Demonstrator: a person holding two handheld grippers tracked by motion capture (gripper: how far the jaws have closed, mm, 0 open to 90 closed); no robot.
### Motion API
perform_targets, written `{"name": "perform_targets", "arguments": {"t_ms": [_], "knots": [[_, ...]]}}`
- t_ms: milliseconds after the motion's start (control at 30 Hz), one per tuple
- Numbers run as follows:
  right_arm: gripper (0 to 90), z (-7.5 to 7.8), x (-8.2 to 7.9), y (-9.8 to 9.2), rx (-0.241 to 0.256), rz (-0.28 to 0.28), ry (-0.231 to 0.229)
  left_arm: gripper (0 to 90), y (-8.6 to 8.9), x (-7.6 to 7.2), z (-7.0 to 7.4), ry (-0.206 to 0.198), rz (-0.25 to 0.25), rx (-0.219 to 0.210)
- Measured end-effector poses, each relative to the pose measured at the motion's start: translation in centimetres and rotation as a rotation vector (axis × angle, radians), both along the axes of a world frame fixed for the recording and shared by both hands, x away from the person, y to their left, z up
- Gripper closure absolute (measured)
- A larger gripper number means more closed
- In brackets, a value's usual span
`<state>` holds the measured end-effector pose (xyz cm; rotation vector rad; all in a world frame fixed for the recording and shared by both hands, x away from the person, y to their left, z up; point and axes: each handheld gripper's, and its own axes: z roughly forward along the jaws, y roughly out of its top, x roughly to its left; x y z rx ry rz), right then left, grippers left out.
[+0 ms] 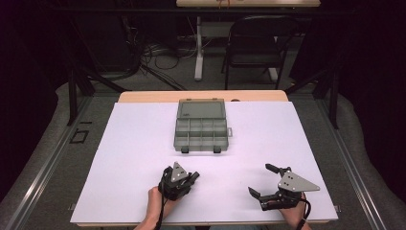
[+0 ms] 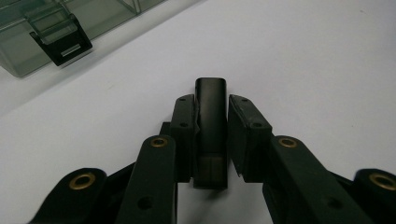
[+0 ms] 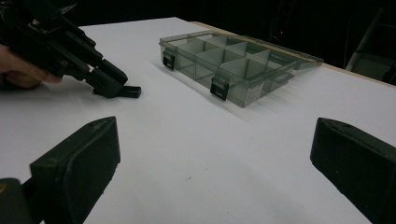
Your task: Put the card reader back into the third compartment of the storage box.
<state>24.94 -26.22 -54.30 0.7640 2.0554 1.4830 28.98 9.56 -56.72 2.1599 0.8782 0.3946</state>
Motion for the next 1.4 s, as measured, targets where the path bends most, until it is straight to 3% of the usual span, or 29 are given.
{"name": "perform_targets", "arguments": {"t_ms": [200, 800, 1400], "knots": [[1.2, 0.0, -0.1, 0.0, 0.000, -0.001, -0.001, 72.5, -0.2, -0.1, 0.0, -0.010, 0.002, 0.026], [1.2, 0.0, 0.0, -0.2, 0.004, 0.009, -0.008, 73.5, -0.1, 0.0, 0.1, -0.008, -0.002, 0.016], [1.2, -0.1, 0.1, -0.1, -0.005, 0.010, 0.006, 73.5, 0.4, -0.4, 1.6, -0.030, -0.024, -0.012]]}}
